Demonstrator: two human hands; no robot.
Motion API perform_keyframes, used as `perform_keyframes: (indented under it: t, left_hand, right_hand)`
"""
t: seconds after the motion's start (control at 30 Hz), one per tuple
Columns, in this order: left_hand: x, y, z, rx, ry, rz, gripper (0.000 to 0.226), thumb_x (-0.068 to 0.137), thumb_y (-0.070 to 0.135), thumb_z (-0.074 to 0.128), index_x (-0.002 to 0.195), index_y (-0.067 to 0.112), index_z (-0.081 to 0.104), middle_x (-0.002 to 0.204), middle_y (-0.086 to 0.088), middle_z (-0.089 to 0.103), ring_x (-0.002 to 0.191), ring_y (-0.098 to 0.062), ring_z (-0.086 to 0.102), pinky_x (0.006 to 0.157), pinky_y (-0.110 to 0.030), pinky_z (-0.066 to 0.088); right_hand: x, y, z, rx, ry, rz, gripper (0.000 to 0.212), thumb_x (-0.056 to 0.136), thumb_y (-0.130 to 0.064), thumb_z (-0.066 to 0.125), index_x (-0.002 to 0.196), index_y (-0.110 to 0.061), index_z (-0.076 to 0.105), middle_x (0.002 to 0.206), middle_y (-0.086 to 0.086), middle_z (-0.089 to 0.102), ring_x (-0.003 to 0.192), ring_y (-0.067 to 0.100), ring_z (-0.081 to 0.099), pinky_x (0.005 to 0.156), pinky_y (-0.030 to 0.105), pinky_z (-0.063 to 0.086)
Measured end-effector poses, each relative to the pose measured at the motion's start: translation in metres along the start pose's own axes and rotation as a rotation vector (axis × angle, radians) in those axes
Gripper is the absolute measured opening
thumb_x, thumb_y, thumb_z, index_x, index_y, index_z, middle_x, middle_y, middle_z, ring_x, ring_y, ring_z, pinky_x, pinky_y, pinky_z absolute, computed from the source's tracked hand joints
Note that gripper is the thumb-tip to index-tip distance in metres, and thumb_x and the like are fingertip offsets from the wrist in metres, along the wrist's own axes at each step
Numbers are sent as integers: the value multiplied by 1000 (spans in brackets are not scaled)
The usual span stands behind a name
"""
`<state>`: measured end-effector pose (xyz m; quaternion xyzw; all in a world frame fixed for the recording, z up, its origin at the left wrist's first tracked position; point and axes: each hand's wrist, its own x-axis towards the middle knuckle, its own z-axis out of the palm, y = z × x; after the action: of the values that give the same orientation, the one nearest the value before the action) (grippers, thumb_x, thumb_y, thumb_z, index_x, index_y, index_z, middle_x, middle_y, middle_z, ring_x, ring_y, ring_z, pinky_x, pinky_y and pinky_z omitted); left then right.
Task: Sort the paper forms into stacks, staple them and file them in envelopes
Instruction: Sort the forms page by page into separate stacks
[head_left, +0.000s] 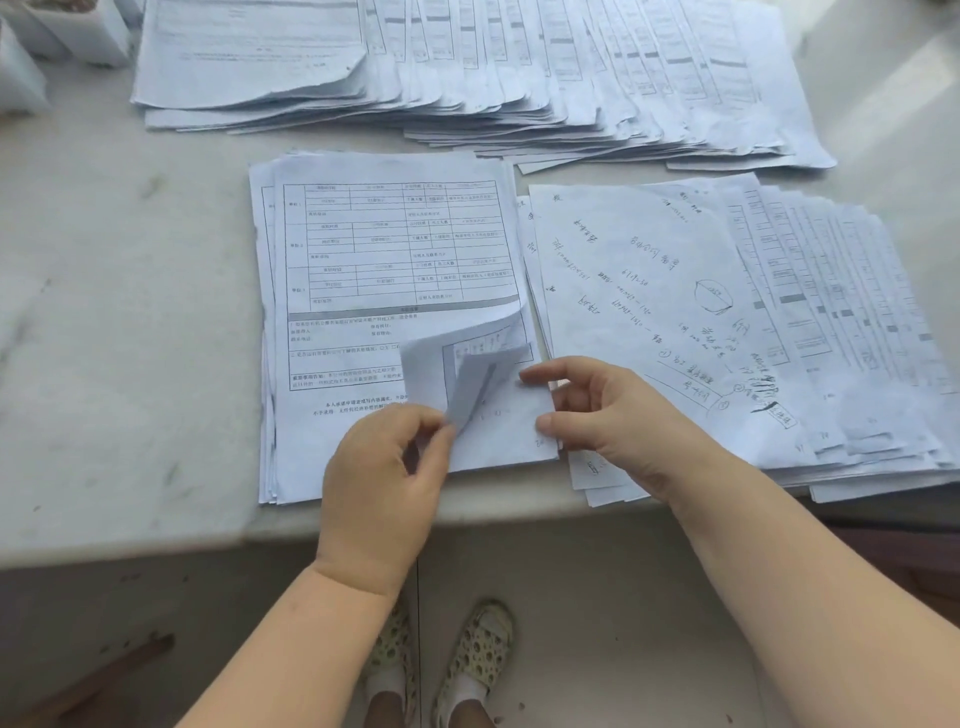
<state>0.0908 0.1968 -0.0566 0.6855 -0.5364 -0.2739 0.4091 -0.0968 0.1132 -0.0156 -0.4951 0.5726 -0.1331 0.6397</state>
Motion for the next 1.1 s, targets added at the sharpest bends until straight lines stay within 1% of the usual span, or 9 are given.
perform_keyframes:
  t: [0.13,0.27,0.37,0.47,0.67,0.77,0.93,1.07,1.1]
  left_hand:
    - [5,2,1,-27,111,-171,29,87,21,66,91,30,40,63,10,52,61,-4,54,59,-29,40]
    - [10,1,-4,4,-50,32,9,83,29,61,92,31,63,64,15,52,58,-7,50,59,-26,42]
    - [12,-3,-5,70,-172,151,30,76,53,64,86,27,75,66,16,51,63,-6,50,67,-27,41]
    - [11,-7,-7,77,-184,126,33,75,56,62,87,28,76,69,8,60,67,-12,55,71,-36,45]
    - [10,-8,-7,81,-151,93,31,76,53,59,86,29,75,69,9,62,69,-8,51,72,-29,41]
    - [10,-9,-6,67,-80,53,26,81,49,55,81,28,71,64,13,59,65,-8,49,64,-24,40]
    - [10,-10,-6,86,0,-10,27,89,43,45,84,20,58,62,17,50,64,-12,47,55,-17,32]
    - [10,-7,-6,114,-11,-34,15,87,35,64,86,22,55,61,21,46,58,-9,48,57,-16,34]
    - [10,-5,-6,136,-26,-37,21,83,30,71,92,23,54,61,20,46,55,-9,47,59,-23,38]
  right_hand:
    - [4,0,2,-10,46,-42,44,84,-1,70,116,-30,63,71,12,43,68,21,47,70,36,39]
    - [7,0,5,-30,101,-33,57,81,-10,76,123,-38,51,60,-3,49,57,13,50,64,29,42]
    - [9,-2,7,58,65,3,31,85,-6,71,108,-23,59,66,-7,58,61,11,56,57,21,45]
    - [9,-6,8,104,5,45,2,89,-7,66,88,-9,67,78,1,66,62,8,60,55,17,46]
    - [13,-4,15,-15,118,35,25,85,-22,73,73,-10,55,72,10,48,62,18,44,57,26,35]
    - [14,-5,17,-32,148,38,36,84,-27,75,64,-16,47,68,8,40,62,19,35,59,31,27]
    - [9,-12,15,29,104,99,31,97,-30,58,72,-11,62,63,0,62,52,10,54,53,18,43]
    - [7,-16,13,51,80,120,35,100,-27,51,71,-14,65,56,-7,63,46,5,55,49,16,44]
    - [7,-16,13,50,77,125,35,100,-27,51,70,-15,63,54,-8,62,45,5,54,50,17,44]
